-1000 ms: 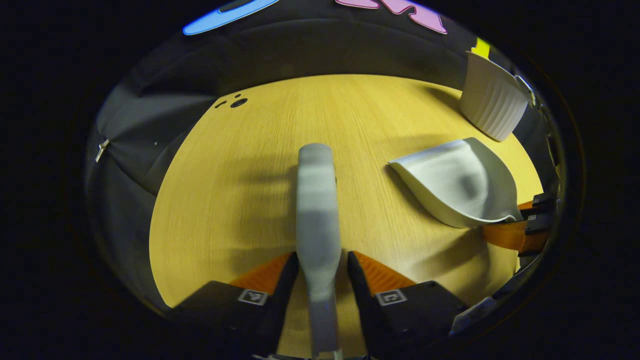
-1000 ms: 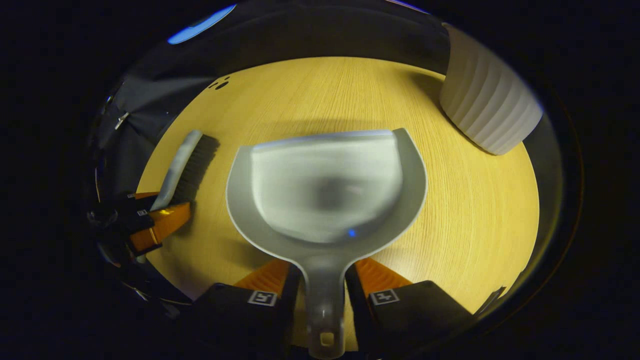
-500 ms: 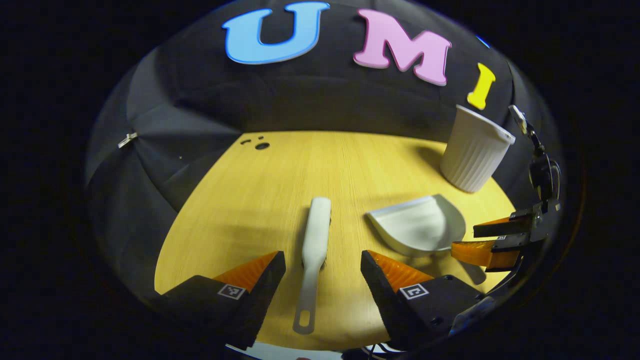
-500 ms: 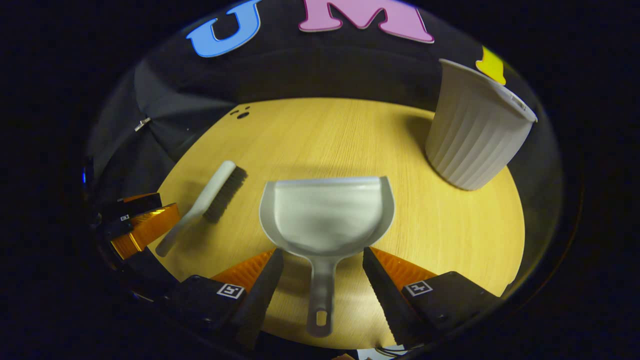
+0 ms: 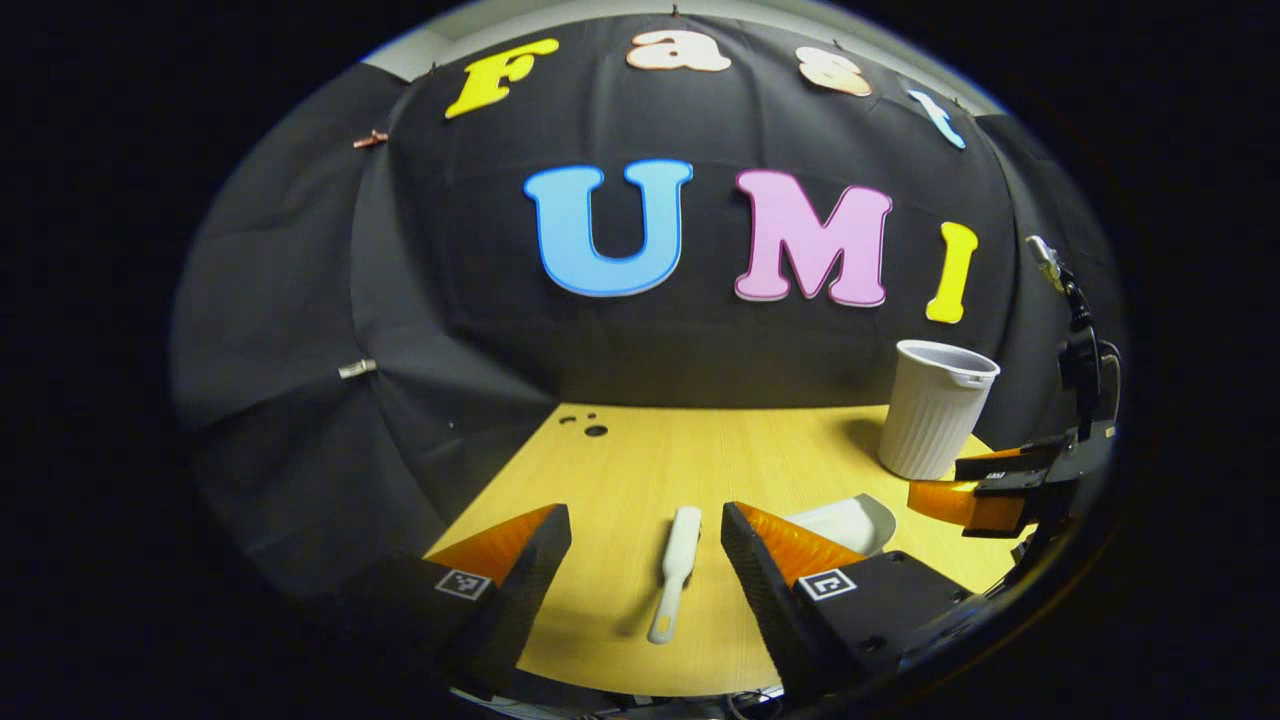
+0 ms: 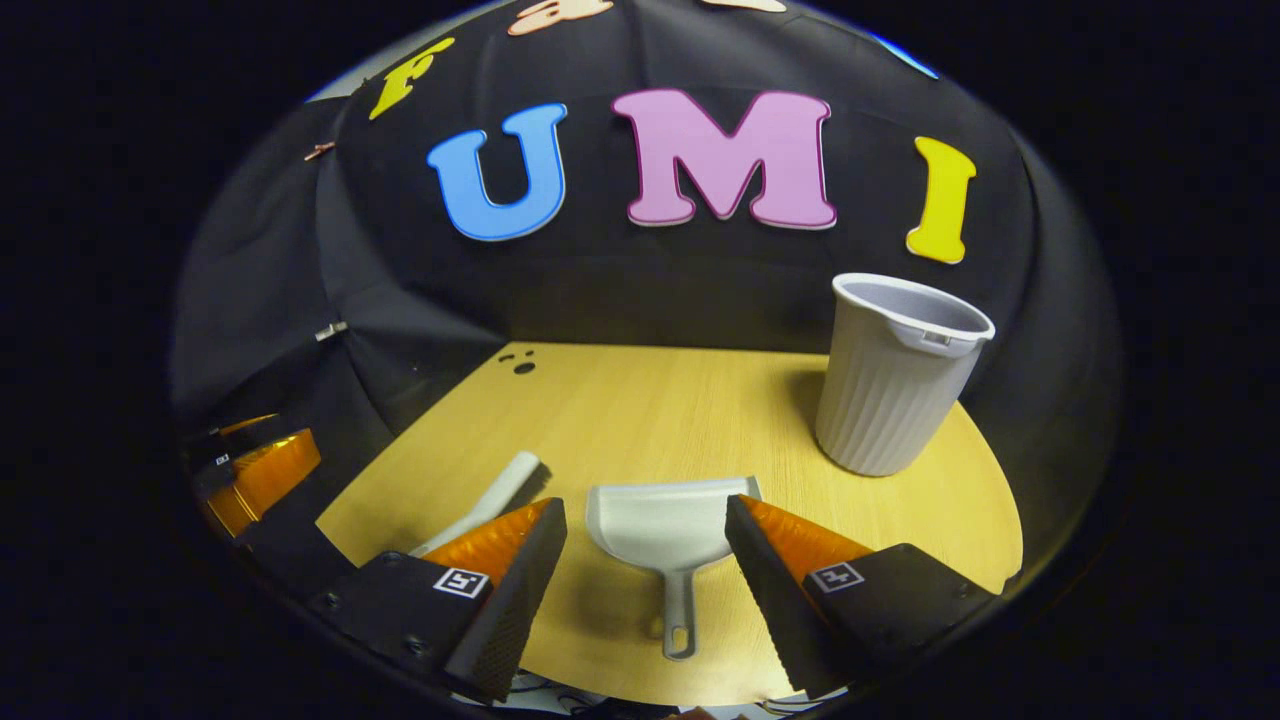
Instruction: Pick up the small broom and dustpan from the desktop, sweep the trash into the dustpan with the broom, and then empty the trash into the garbage bin.
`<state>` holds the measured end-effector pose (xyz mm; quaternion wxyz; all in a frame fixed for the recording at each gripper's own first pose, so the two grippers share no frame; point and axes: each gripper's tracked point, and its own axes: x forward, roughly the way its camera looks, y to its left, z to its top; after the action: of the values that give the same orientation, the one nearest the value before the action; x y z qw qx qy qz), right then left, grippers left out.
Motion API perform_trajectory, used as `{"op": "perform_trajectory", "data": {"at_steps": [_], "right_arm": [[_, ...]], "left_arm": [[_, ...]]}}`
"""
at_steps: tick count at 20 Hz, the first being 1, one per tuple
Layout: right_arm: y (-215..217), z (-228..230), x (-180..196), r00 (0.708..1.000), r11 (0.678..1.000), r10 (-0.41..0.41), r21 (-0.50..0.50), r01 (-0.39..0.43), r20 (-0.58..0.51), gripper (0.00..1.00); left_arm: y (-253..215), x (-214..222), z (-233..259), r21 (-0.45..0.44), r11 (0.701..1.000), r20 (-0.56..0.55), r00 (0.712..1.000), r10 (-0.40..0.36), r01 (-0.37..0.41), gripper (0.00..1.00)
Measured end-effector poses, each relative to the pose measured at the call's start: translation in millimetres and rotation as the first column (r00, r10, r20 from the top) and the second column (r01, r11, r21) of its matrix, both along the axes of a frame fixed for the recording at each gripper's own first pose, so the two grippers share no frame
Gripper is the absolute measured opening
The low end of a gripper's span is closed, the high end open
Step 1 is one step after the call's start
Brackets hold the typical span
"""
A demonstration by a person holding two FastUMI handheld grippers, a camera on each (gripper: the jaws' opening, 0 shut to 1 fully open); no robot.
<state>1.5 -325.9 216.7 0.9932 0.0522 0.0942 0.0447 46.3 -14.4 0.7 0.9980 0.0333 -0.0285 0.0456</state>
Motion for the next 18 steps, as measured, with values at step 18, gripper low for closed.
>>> {"op": "perform_trajectory", "data": {"at_steps": [18], "right_arm": [[37.0, 62.9, -96.3, 0.97, 0.997, -0.07, -0.019, 0.076, 0.233, 0.99]], "left_arm": [[2.9, -107.1, 9.7, 0.037, 0.998, 0.144, 0.988, -0.05, 0.045, 0.95]]}}
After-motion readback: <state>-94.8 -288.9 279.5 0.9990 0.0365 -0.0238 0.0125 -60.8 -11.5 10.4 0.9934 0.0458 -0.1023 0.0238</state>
